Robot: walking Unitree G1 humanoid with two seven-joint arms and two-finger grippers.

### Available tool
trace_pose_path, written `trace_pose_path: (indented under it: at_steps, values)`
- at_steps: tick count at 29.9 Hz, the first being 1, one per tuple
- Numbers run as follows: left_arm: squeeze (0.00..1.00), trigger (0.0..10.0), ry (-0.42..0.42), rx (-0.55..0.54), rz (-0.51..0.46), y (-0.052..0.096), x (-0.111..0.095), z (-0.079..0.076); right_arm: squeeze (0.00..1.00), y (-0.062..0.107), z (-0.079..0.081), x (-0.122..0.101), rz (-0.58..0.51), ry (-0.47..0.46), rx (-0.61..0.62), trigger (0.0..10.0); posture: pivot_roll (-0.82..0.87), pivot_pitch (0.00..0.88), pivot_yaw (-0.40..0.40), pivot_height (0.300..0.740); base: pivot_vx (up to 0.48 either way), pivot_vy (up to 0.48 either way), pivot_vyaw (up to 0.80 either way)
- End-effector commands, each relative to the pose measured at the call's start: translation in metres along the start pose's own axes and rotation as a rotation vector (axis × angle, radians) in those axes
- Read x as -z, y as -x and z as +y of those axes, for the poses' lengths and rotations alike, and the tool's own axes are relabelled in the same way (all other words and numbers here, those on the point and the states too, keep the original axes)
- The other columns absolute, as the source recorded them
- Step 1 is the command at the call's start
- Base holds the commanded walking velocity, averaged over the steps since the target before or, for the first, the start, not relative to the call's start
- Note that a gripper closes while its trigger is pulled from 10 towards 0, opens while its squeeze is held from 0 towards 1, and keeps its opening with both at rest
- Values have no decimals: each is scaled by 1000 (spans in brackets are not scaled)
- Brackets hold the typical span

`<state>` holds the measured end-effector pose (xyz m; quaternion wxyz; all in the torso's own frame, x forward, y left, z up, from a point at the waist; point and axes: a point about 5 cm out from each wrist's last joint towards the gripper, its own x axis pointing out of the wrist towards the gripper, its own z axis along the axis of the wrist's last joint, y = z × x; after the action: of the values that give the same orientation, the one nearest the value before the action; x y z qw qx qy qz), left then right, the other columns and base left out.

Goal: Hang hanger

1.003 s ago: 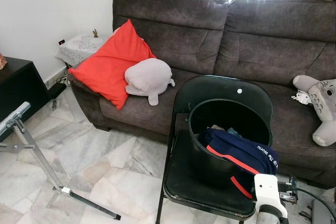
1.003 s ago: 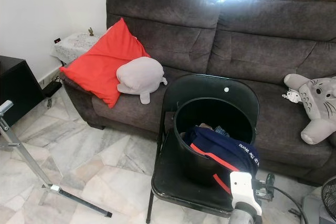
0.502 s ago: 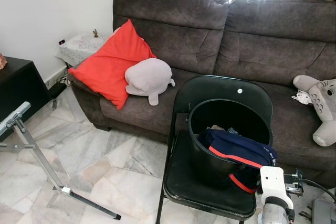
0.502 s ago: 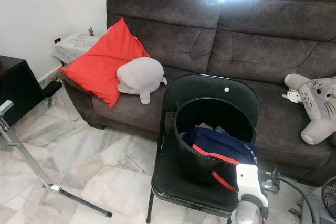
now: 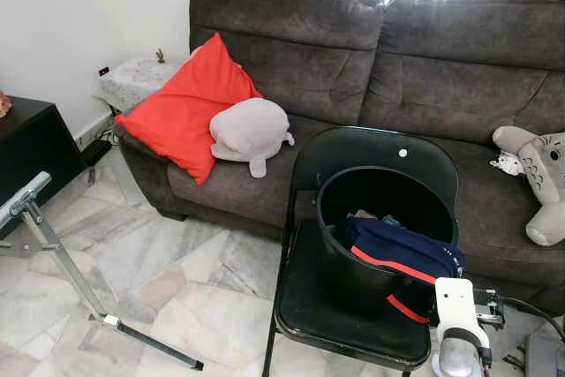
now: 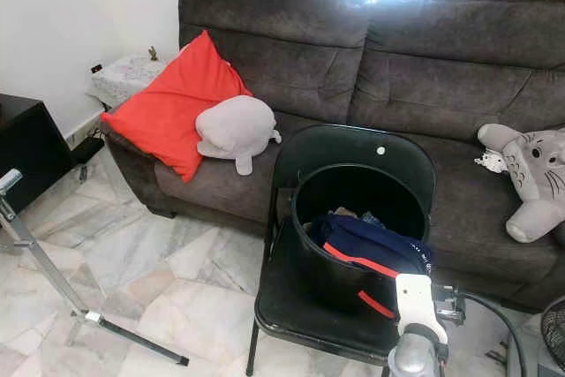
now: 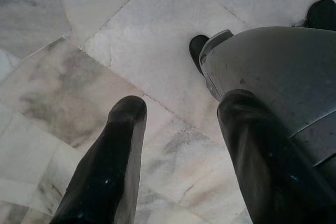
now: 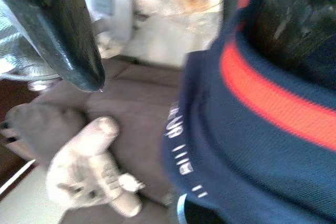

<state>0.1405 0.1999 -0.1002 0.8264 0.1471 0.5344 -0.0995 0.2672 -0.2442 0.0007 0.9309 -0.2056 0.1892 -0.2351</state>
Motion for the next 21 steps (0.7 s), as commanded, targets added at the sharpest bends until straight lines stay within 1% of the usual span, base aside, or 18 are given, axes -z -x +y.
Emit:
trace_pose_path:
  at_steps: [1, 3, 7, 9, 14, 15, 17, 18, 21]
  values:
    - [0, 10000, -15, 39, 29, 0, 7, -7, 0, 0, 5, -2, 6, -26, -36, 10000, 1, 14, 13, 740, 0, 0, 0]
    - [0, 10000, -18, 36, 30, 0, 8, -6, 0, 0, 6, -2, 7, -11, -41, 10000, 8, 16, 17, 740, 0, 0, 0]
    - [0, 10000, -20, 34, 31, 1, 8, -5, 0, -2, 4, 0, 38, -52, -37, 10000, 16, 19, 24, 740, 0, 0, 0]
    - [0, 10000, -23, 33, 31, 1, 9, -4, 0, -4, -1, 1, 59, -83, -26, 10000, 26, 19, 29, 740, 0, 0, 0]
    - [0, 10000, -27, 31, 31, 1, 9, -3, 0, -6, -6, 3, 76, -89, -13, 10000, 38, 21, 36, 740, 0, 0, 0]
    - [0, 10000, -28, 30, 31, 1, 10, -2, 0, -6, -7, 3, 73, -85, -9, 824, 41, 20, 38, 740, 0, 0, 0]
    - [0, 10000, -29, 29, 31, 1, 10, -2, 0, -7, -9, 3, 68, -81, -4, 824, 41, 20, 38, 740, 0, 0, 0]
    - [0, 10000, -30, 29, 31, 1, 10, -2, 0, -7, -10, 2, 63, -69, -1, 0, 43, 21, 40, 740, 0, 0, 0]
    - [0, 10000, -35, 27, 32, 2, 10, 0, 0, -10, -12, 0, 56, -59, -2, 0, 50, 22, 46, 740, 0, 0, 0]
